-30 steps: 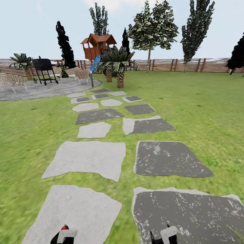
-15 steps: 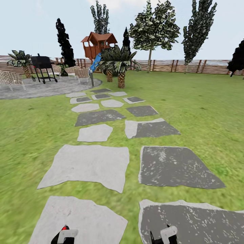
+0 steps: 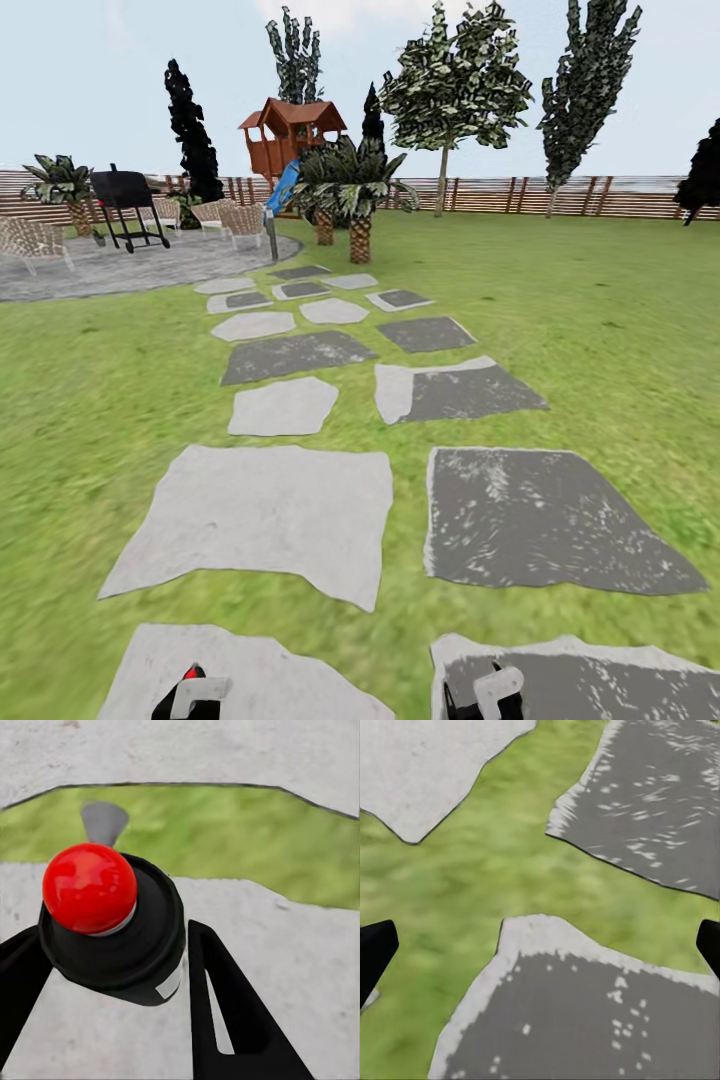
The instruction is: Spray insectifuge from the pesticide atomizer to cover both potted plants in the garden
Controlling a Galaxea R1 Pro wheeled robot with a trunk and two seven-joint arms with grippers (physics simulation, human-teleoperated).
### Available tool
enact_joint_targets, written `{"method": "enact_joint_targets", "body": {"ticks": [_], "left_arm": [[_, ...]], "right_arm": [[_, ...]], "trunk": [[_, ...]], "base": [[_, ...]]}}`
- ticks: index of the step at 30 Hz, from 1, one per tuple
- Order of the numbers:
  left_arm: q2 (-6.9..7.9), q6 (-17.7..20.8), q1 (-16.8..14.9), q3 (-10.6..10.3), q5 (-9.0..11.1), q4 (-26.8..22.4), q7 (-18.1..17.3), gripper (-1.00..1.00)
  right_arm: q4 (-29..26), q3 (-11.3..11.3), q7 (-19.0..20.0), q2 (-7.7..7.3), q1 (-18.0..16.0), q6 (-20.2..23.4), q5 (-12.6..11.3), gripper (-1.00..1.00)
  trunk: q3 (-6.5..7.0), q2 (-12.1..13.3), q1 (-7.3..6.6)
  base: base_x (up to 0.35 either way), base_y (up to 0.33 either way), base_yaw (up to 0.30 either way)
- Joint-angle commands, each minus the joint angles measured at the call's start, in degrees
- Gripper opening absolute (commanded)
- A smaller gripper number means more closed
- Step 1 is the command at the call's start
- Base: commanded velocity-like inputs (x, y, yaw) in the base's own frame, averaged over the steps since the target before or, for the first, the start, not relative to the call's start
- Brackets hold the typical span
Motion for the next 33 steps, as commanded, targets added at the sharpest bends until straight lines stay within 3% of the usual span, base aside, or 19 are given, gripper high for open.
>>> {"method": "enact_joint_targets", "body": {"ticks": [1, 33], "left_arm": [[0.06, -0.2, 0.0, -0.5, 0.4, 0.0, 0.3, -1.00], [0.09, -0.2, 0.0, -0.5, 0.4, 0.0, 0.3, -1.00]], "right_arm": [[0.1, 0.5, -0.6, -0.01, 0.0, 0.0, 0.2, 1.00], [0.0, 0.6, -0.6, -0.09, 0.0, 0.0, 0.2, 1.00]], "trunk": [[-0.05, 0.0, 0.02], [-0.05, 0.0, 0.02]], "base": [[0.311, 0.108, 0.000], [0.311, 0.107, 0.000]]}}
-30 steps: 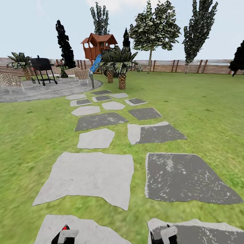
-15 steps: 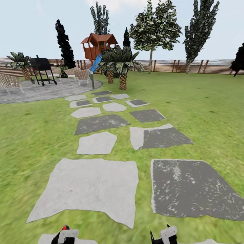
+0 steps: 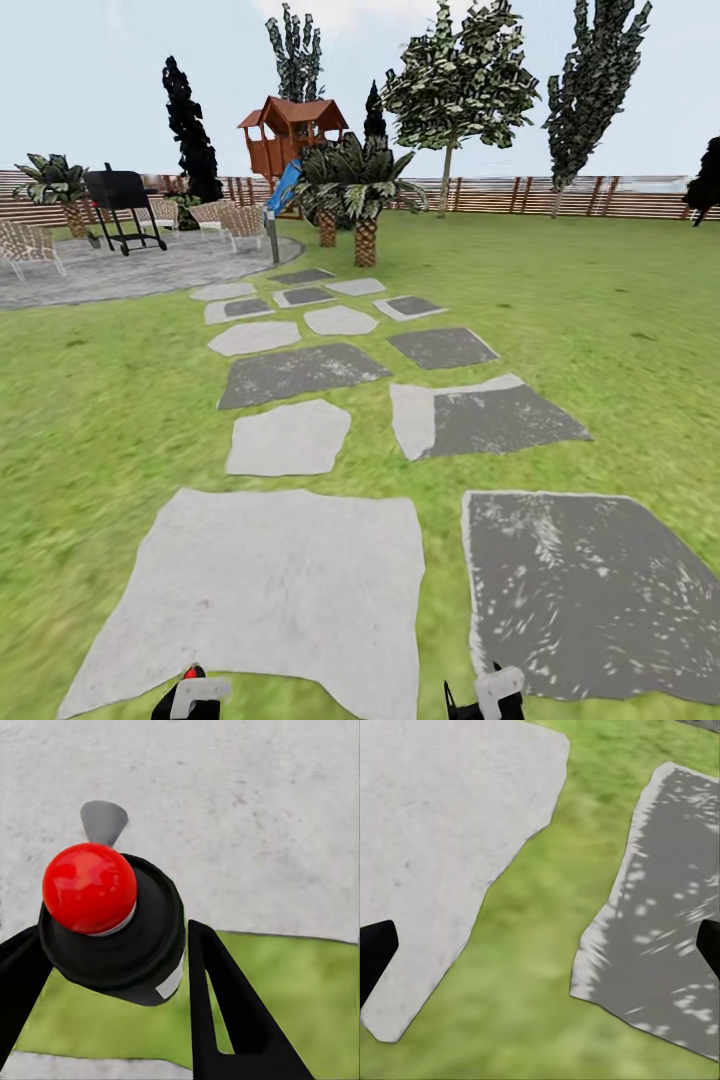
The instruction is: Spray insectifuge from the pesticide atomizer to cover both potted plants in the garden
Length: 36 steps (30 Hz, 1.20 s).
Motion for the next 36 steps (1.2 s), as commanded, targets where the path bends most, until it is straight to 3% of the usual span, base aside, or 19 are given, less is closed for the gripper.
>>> {"method": "enact_joint_targets", "body": {"ticks": [1, 36], "left_arm": [[0.03, -0.2, 0.0, -0.5, 0.4, 0.0, 0.3, -1.00], [0.11, -0.2, 0.0, -0.5, 0.4, 0.0, 0.4, -1.00]], "right_arm": [[0.1, 0.5, -0.6, -0.01, 0.0, 0.0, 0.2, 1.00], [0.1, 0.5, -0.5, 0.41, 0.0, 0.0, 0.2, 1.00]], "trunk": [[-0.05, 0.0, 0.02], [-0.05, 0.0, 0.02]], "base": [[0.311, 0.107, 0.000], [0.328, 0.080, 0.000]]}}
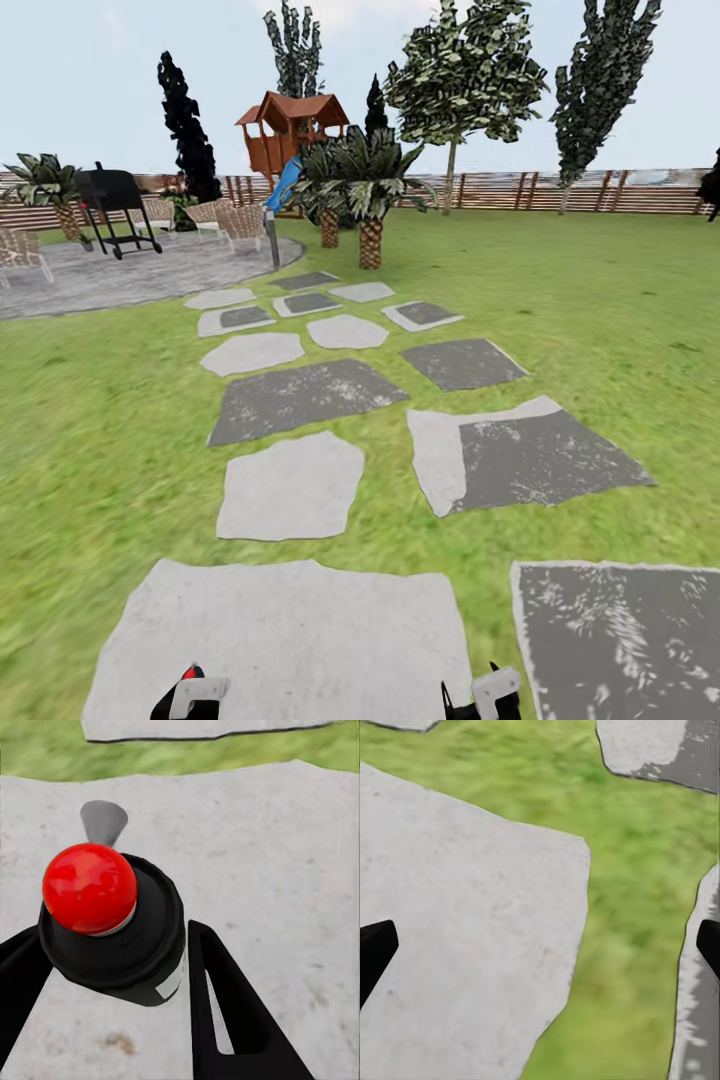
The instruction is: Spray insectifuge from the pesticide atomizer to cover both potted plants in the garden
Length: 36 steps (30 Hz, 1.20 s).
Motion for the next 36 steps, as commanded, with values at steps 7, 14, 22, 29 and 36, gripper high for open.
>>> {"method": "enact_joint_targets", "body": {"ticks": [7, 14, 22, 29, 36], "left_arm": [[0.03, -0.2, 0.0, -0.5, 0.4, 0.0, 0.4, -1.00], [0.03, -0.2, 0.0, -0.5, 0.4, 0.0, 0.4, -1.00], [0.10, -0.2, 0.0, -0.5, 0.4, 0.0, 0.4, -1.00], [0.11, -0.2, 0.0, -0.5, 0.4, 0.0, 0.4, -1.00], [0.12, -0.2, 0.0, -0.5, 0.4, 0.0, 0.4, -1.00]], "right_arm": [[0.1, 0.5, -0.7, -0.04, 0.0, 0.0, 0.2, 1.00], [0.1, 0.5, -0.7, -0.08, 0.0, 0.0, 0.2, 1.00], [0.1, 0.5, -0.8, -0.01, 0.0, 0.0, 0.2, 1.00], [0.0, 0.5, -0.6, -0.20, 0.0, 0.0, 0.3, 1.00], [0.0, 0.5, -0.7, -0.17, 0.0, 0.0, 0.2, 1.00]], "trunk": [[-0.05, 0.0, 0.02], [-0.05, 0.0, 0.02], [-0.05, 0.0, 0.02], [-0.05, 0.0, 0.02], [-0.05, 0.0, 0.02]], "base": [[0.338, 0.000, 0.119], [0.339, 0.000, 0.238], [0.339, 0.000, 0.118], [0.339, 0.000, 0.002], [0.339, 0.000, 0.026]]}}
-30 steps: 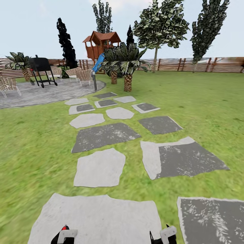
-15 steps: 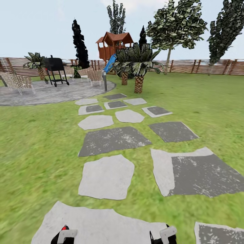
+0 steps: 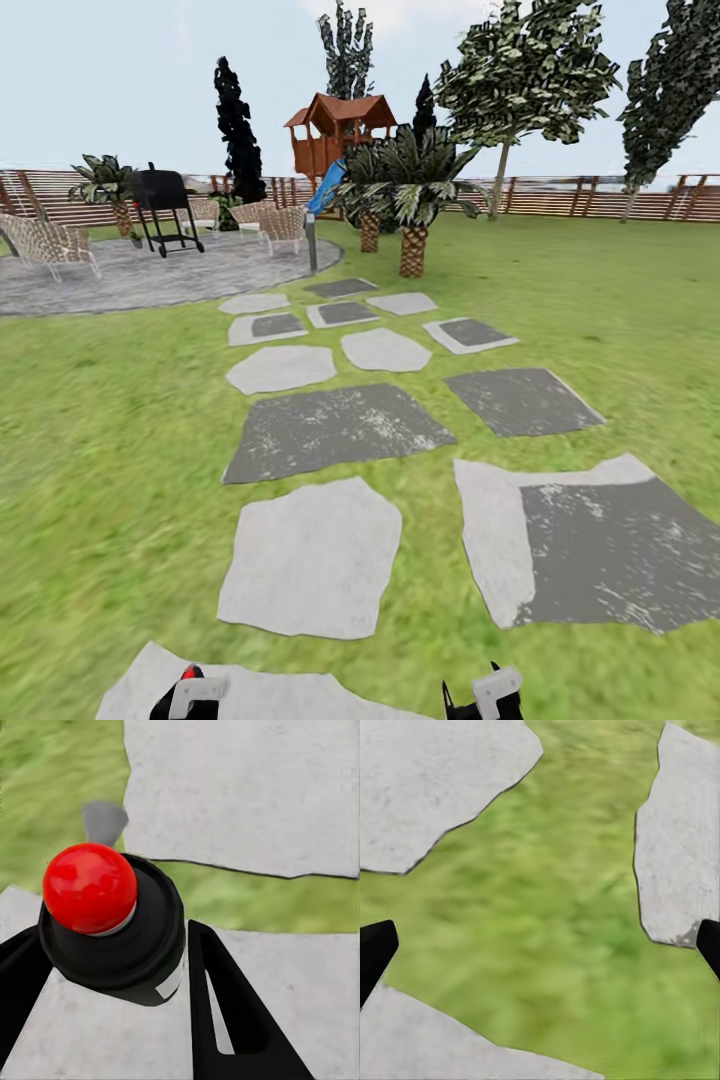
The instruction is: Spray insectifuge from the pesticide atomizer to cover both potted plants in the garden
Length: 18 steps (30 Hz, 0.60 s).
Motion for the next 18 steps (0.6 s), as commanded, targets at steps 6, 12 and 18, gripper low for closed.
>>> {"method": "enact_joint_targets", "body": {"ticks": [6, 12, 18], "left_arm": [[0.02, -0.2, 0.0, -0.5, 0.3, 0.0, 0.3, -1.00], [0.02, -0.2, 0.0, -0.5, 0.3, 0.0, 0.3, -1.00], [0.02, -0.2, 0.0, -0.5, 0.3, 0.0, 0.3, -1.00]], "right_arm": [[0.1, 0.5, -0.6, -0.01, 0.0, 0.0, 0.2, 1.00], [0.1, 0.5, -0.6, -0.01, 0.0, 0.0, 0.2, 1.00], [0.1, 0.5, -0.6, -0.01, 0.0, 0.0, 0.2, 1.00]], "trunk": [[-0.05, 0.0, 0.02], [-0.05, 0.0, 0.02], [-0.05, 0.0, 0.02]], "base": [[0.339, 0.000, 0.220], [0.339, 0.000, 0.266], [0.339, 0.000, 0.055]]}}
